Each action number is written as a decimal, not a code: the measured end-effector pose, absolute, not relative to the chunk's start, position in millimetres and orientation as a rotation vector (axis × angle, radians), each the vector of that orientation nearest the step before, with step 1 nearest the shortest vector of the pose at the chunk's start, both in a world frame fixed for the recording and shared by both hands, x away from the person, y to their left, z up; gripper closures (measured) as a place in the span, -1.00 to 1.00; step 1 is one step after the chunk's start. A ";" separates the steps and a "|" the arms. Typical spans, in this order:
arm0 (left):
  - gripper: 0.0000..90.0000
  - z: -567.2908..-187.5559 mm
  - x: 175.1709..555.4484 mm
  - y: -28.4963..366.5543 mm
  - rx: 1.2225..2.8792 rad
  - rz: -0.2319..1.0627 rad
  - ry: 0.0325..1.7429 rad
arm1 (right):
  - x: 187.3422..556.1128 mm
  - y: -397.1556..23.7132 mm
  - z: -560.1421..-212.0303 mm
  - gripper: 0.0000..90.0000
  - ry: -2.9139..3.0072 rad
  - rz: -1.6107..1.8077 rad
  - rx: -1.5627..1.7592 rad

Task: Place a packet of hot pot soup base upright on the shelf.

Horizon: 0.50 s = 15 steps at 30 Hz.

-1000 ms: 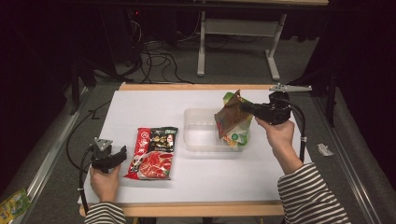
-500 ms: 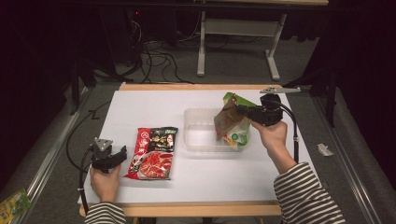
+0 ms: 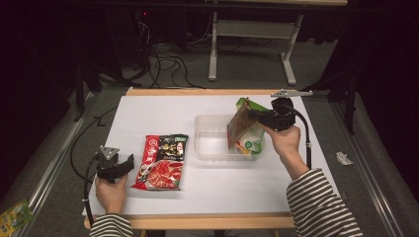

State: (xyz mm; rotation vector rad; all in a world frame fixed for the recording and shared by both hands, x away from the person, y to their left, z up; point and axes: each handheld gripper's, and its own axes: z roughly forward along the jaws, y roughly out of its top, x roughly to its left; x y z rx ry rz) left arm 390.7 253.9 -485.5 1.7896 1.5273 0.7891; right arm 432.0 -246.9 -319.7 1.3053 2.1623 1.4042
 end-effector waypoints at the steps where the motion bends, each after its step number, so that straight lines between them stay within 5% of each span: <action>1: -0.18 -485.5 390.7 253.9 1.790 0.789 1.527 | 432.0 -246.9 -319.7 1.00 2.162 1.404 1.305; 15: -0.18 -485.6 390.8 253.1 1.794 0.794 1.526 | 439.7 -247.1 -321.7 1.00 2.145 1.352 1.302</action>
